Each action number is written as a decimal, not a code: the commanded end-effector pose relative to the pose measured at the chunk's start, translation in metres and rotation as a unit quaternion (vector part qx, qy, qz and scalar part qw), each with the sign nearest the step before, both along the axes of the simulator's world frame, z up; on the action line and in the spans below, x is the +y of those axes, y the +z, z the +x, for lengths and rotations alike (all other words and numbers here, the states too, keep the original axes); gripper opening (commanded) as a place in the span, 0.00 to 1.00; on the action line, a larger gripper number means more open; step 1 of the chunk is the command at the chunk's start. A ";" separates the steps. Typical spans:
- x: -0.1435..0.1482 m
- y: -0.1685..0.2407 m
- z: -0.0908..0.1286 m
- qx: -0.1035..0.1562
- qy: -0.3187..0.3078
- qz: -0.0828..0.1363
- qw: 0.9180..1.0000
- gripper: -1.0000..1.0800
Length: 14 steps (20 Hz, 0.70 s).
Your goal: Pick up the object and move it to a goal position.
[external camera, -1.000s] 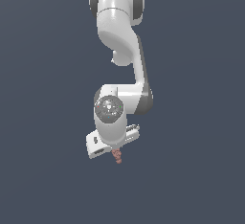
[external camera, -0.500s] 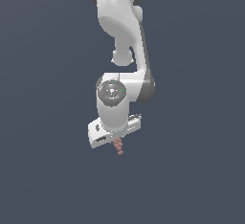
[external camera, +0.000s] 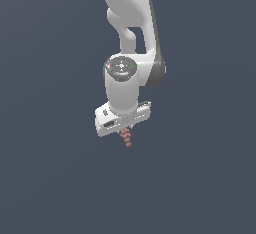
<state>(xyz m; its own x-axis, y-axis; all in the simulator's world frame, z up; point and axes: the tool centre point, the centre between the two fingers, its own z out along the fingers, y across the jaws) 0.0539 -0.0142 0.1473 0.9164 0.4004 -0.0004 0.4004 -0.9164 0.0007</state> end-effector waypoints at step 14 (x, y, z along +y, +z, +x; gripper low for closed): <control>0.010 0.039 -0.041 0.000 0.000 0.000 1.000 0.00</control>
<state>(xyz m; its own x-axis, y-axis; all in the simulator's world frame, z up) 0.0148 -0.0046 0.1851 0.9163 0.4005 0.0004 0.4005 -0.9163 0.0007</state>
